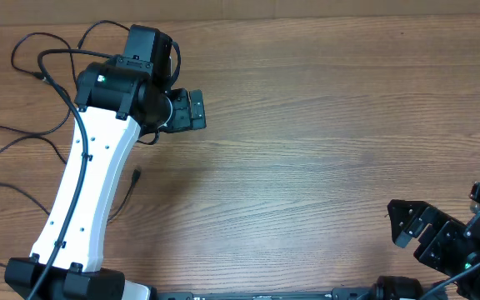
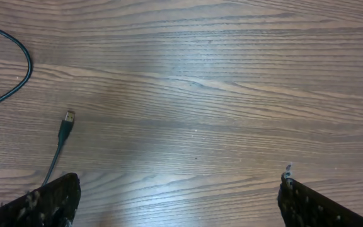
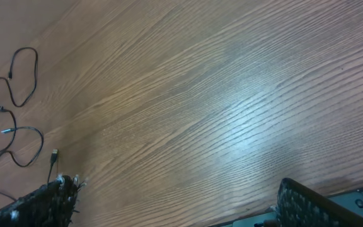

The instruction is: Untangle cables

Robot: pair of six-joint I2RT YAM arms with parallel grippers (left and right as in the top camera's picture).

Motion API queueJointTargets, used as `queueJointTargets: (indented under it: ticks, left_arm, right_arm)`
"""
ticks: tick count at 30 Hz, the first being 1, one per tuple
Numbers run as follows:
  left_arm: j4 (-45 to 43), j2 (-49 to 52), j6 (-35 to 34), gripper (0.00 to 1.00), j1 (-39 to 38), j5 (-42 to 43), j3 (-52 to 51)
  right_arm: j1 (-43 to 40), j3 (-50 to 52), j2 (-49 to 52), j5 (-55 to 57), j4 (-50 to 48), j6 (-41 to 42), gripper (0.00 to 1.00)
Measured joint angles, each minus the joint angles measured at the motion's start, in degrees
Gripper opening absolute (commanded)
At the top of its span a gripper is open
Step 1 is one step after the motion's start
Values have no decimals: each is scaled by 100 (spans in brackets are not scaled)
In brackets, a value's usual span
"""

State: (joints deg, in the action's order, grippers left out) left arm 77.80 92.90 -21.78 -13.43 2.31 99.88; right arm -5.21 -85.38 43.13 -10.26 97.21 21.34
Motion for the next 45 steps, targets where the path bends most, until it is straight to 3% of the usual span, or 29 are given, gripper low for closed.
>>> queueJointTargets:
  ticks: [24, 30, 45]
  left_arm:
    - [0, 0, 81, 100, 0, -2, 0]
    - [-2, 0, 81, 100, 0, -2, 0]
    - [-2, 0, 81, 100, 0, -2, 0]
  right_arm:
    - [7, 50, -13, 68, -201, -623, 100]
    - [7, 870, -361, 66, -960, -938, 100]
    - [531, 3672, -1982, -188, -4225, -1563, 100]
